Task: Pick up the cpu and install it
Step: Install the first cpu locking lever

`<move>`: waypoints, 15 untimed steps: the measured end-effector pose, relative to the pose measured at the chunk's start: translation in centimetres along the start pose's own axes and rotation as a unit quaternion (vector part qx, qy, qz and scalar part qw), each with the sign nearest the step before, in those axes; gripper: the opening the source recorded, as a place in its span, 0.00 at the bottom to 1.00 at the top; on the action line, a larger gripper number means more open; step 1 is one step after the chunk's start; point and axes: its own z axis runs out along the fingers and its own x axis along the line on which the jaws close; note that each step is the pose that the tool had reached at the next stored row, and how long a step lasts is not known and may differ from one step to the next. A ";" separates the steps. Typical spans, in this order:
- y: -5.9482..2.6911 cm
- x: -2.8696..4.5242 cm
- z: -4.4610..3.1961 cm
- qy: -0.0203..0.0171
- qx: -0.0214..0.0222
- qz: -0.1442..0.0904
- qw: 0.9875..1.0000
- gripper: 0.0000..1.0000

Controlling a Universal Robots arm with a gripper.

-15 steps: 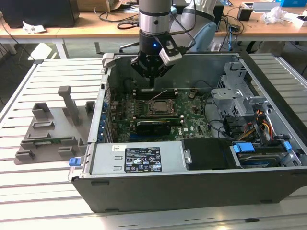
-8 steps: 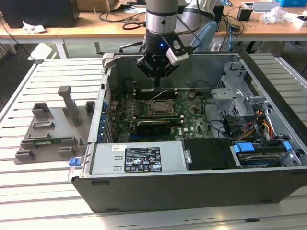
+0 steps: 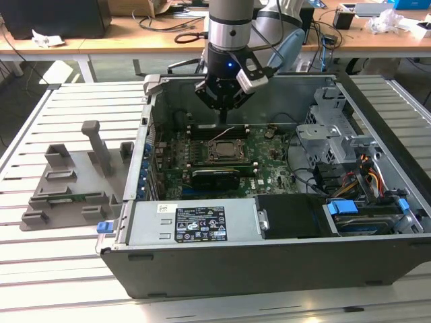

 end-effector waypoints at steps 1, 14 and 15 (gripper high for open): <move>0.00 -0.01 0.29 0.000 0.000 0.000 1.000 0.11; -0.37 0.36 1.69 0.000 -0.014 0.000 1.000 0.11; -0.38 0.58 1.77 0.000 -0.015 -0.001 1.000 0.11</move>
